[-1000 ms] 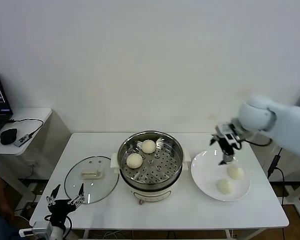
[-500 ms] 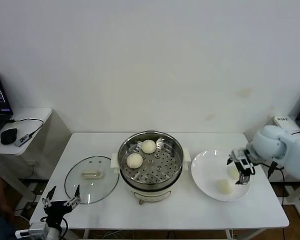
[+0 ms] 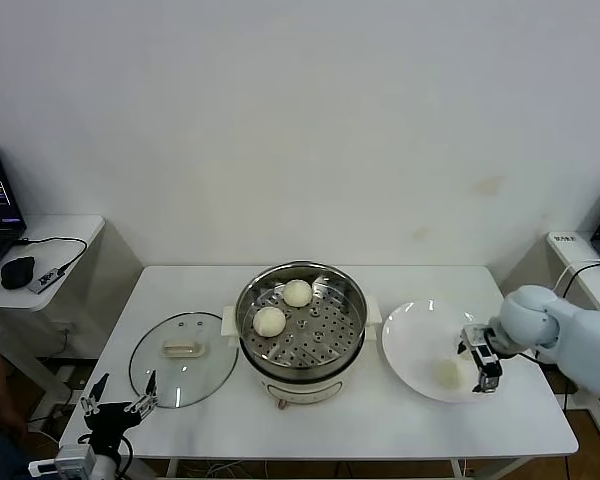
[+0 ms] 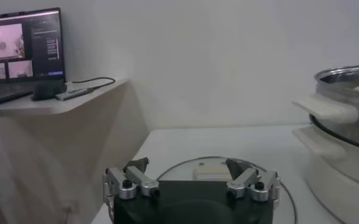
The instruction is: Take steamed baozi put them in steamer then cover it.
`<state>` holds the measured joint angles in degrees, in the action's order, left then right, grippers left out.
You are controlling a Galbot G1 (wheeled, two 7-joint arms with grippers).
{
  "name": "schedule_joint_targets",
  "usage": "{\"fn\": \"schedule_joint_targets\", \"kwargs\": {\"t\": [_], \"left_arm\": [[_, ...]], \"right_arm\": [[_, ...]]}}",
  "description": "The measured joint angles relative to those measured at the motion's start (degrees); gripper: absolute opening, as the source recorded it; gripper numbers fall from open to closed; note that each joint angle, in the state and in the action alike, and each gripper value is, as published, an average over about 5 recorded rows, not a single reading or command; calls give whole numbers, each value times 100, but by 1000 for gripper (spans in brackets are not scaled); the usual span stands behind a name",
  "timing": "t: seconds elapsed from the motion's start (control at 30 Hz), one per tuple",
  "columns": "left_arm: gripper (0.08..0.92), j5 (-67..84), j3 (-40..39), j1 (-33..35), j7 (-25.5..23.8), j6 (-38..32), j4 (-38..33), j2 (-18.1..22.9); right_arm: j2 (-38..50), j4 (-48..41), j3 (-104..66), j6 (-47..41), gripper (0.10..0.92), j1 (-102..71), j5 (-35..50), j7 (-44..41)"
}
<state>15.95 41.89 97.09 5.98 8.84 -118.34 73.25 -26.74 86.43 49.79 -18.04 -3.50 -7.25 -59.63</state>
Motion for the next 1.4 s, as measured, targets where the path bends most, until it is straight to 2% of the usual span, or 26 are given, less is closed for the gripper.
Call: {"fn": "schedule_joint_targets", "kwargs": {"t": [0.37, 1.0, 1.4], "left_arm": [[823, 1, 6, -34, 1, -6, 47, -5], [823, 0, 0, -40, 1, -7, 61, 15], [823, 18, -8, -42, -1, -4, 1, -30]], "right_arm": [[-315, -307, -281, -88, 780, -317, -91, 154], [-496, -480, -426, -215, 596, -468, -83, 111], [-324, -294, -297, -282, 591, 106, 188, -131]]}}
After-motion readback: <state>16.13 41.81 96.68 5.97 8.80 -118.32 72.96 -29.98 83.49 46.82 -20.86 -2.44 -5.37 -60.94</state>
